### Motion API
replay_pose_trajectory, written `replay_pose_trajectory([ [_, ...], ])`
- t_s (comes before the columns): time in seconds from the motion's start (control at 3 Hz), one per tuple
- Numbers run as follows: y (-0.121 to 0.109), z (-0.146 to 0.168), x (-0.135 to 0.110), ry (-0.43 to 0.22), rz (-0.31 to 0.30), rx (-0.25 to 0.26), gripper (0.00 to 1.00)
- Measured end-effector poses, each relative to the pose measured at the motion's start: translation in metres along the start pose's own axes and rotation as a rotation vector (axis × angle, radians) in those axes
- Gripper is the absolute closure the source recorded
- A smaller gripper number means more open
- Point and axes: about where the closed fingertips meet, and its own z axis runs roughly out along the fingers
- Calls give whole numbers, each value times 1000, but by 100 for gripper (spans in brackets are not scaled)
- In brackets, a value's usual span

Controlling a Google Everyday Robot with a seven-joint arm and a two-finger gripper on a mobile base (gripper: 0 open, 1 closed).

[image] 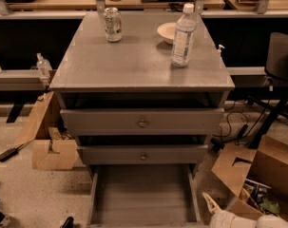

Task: Close bottom drawer

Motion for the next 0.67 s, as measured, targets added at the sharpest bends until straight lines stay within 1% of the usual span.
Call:
replay_pose_trajectory([
  [0.33, 16, 49, 55, -12, 54, -42, 18],
  [0.67, 37, 92, 105, -28, 89, -64, 41],
])
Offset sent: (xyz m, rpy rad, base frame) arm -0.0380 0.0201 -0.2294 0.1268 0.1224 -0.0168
